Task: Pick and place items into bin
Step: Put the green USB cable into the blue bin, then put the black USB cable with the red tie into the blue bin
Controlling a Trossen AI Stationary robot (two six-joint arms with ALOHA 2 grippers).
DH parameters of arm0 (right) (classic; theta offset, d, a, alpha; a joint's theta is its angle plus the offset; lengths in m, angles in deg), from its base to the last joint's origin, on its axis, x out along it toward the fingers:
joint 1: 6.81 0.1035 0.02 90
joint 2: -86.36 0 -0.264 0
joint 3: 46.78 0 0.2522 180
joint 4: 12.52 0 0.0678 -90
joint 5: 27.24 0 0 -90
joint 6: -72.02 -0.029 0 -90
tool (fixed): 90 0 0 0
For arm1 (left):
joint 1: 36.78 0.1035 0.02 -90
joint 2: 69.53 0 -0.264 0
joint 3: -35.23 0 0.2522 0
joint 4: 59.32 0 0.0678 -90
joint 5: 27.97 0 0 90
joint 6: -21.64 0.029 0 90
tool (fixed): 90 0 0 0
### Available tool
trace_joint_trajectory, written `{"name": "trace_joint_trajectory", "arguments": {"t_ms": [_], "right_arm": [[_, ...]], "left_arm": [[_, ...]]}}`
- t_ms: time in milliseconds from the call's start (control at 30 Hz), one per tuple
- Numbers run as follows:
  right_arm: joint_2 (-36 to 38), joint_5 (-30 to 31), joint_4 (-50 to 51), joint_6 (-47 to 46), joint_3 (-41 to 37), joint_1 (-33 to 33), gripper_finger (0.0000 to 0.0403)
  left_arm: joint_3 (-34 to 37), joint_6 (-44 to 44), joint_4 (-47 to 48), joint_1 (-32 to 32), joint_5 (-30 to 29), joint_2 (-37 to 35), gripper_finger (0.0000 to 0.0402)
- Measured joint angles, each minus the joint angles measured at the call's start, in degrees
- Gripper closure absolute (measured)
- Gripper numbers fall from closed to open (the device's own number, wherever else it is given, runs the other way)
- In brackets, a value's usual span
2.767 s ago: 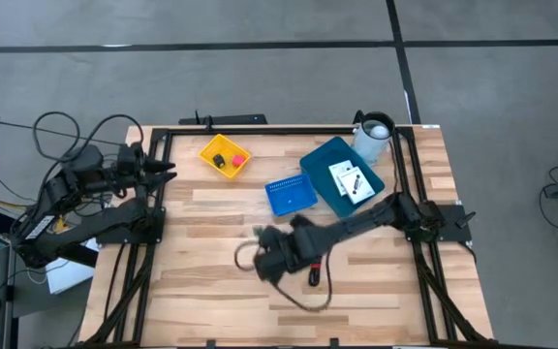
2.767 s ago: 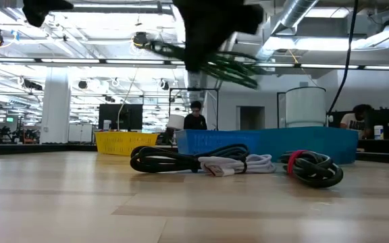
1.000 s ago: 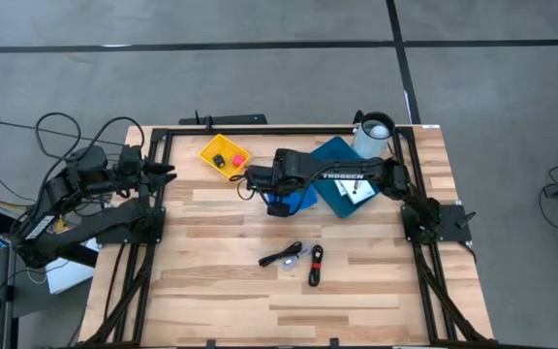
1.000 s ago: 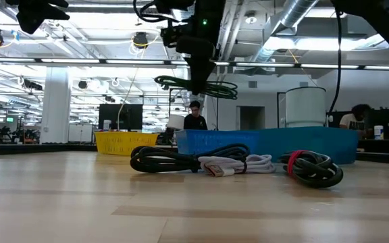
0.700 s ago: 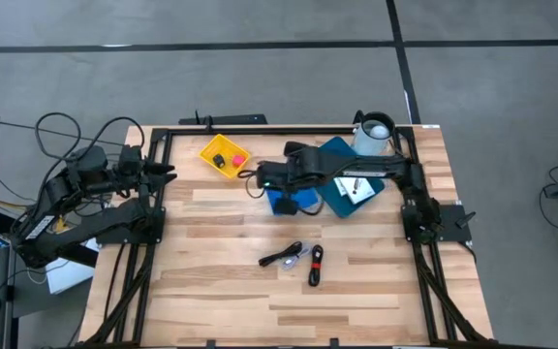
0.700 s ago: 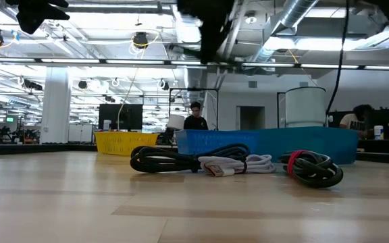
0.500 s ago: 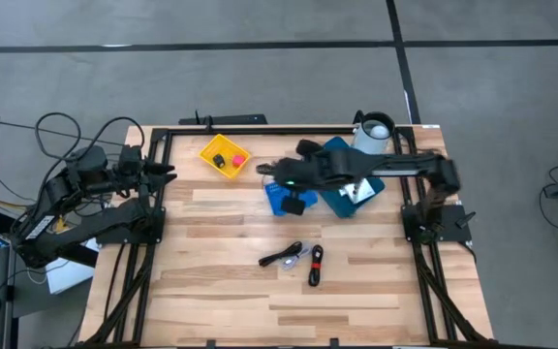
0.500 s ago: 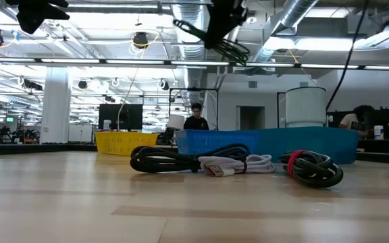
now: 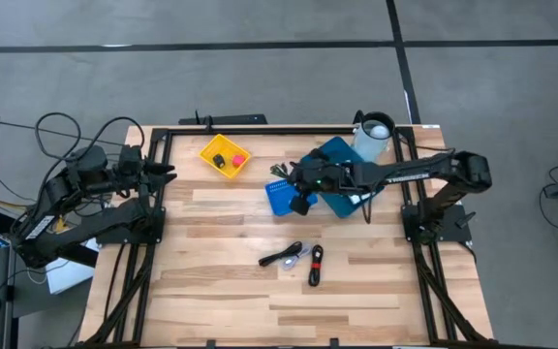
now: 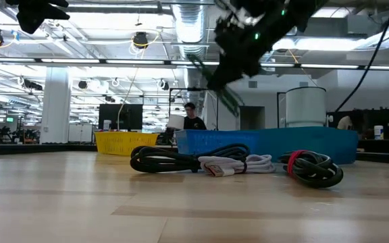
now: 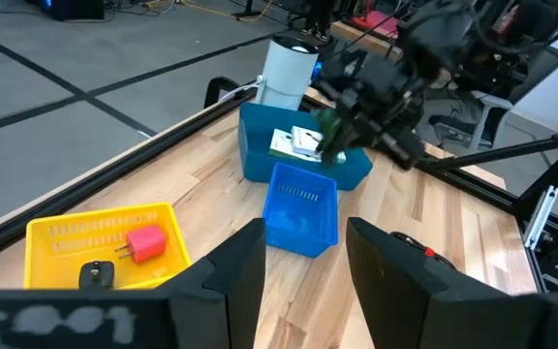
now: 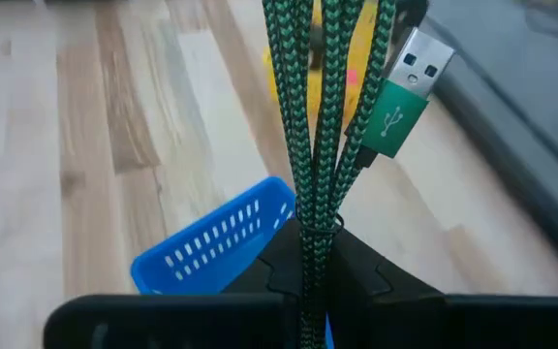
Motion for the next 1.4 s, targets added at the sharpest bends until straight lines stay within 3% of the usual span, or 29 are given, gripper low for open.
{"name": "trace_joint_trajectory", "arguments": {"t_ms": [333,833,1100,1267,1400], "right_arm": [[-8.00,-0.95,-7.11,0.00,-1.56,-0.79,0.0360],[-8.12,-0.69,-4.05,-2.10,-1.01,-0.50,0.0267],[-5.66,-2.58,23.54,-11.98,8.81,3.78,0.0230],[-5.27,-7.51,39.38,-29.26,15.58,8.93,0.0227],[-5.44,-9.82,42.24,-45.43,16.68,13.35,0.0229]], "left_arm": [[-0.01,-0.16,-0.02,-0.01,-0.04,0.00,0.0267],[0.00,0.28,-0.02,-0.01,-0.52,0.00,0.0267],[0.00,0.29,0.00,-0.01,-0.53,0.00,0.0267],[-0.02,0.31,0.15,0.00,-0.58,0.00,0.0267],[-0.02,-1.94,0.66,0.01,-0.57,0.02,0.0267]]}}
